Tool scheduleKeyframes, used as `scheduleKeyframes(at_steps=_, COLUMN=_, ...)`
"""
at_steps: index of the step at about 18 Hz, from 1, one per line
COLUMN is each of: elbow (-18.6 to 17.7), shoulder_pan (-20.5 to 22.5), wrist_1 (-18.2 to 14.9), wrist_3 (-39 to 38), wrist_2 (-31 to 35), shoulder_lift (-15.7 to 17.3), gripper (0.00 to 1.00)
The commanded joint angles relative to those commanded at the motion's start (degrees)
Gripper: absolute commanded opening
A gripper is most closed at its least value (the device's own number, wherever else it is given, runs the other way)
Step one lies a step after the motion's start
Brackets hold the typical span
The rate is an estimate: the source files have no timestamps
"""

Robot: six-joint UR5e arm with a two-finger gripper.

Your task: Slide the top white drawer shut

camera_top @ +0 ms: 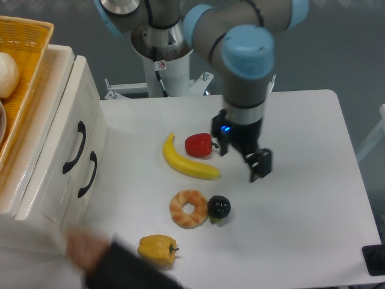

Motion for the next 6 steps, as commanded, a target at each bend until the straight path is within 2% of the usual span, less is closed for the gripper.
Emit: scheduleKeyframes(at_steps=6, elbow=-1.85, shoulder_pan=3.25, wrist_1=-0.09, wrist_3=2.65, wrist_2=-1.05, shoulder_lift=1.85, gripper=1.00)
